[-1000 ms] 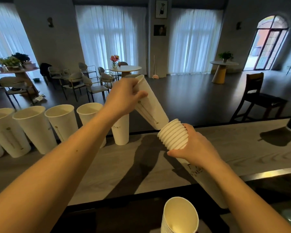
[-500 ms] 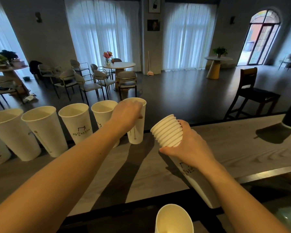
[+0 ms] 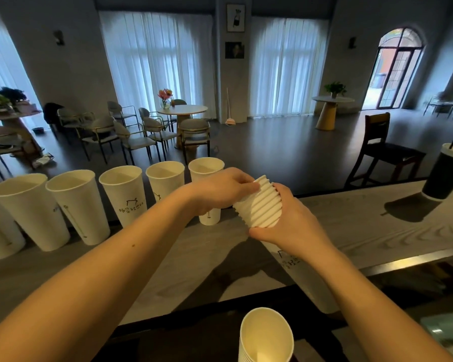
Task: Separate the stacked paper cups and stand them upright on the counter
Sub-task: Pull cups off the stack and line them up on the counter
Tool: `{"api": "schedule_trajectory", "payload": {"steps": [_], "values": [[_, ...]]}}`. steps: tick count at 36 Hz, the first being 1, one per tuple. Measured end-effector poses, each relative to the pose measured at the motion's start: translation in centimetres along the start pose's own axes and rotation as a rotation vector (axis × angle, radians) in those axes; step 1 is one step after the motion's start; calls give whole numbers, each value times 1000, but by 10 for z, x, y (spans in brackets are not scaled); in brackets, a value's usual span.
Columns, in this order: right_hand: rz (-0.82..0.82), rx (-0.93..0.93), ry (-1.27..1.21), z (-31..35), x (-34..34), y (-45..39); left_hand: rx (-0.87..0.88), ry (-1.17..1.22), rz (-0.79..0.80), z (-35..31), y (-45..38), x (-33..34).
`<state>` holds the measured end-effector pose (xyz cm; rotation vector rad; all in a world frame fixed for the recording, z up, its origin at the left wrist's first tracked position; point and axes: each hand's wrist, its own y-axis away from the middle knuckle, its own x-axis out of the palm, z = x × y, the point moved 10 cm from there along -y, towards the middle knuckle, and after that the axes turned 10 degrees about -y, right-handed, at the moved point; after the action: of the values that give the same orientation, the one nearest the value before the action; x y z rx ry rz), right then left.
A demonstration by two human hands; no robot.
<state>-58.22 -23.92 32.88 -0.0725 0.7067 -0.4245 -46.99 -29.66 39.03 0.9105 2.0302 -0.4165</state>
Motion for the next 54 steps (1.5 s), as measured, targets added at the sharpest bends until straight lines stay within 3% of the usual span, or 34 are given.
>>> {"api": "schedule_trajectory", "payload": {"steps": [7, 12, 15, 21, 27, 34, 39, 42, 45, 47, 54], "values": [[-5, -14, 21, 3, -16, 14, -22, 18, -101, -8, -2, -11], [-30, 51, 87, -21, -34, 18, -9, 10, -429, -8, -7, -64], [-14, 158, 151, -44, -39, 17, 10, -167, -569, -13, -16, -78], [-32, 169, 159, -57, -39, 12, 55, -574, -393, -14, -62, -11], [-69, 138, 83, -58, -36, 3, 123, -844, -452, -10, -92, 7], [-67, 99, 52, -51, -30, -2, 44, -942, -446, 3, -110, 2], [-51, 68, 72, -33, -22, 0, 120, -826, -567, -5, -94, -14], [-25, 39, 77, -13, -13, 3, 199, -497, -727, -11, -52, -37], [11, -3, 59, 12, 5, 8, 164, -38, -566, 8, -18, -41], [33, -40, 30, 31, 21, 13, 133, 132, -454, 22, 4, -40], [133, -171, -76, 115, 106, 38, 80, 85, -508, 88, 118, -74]]}}
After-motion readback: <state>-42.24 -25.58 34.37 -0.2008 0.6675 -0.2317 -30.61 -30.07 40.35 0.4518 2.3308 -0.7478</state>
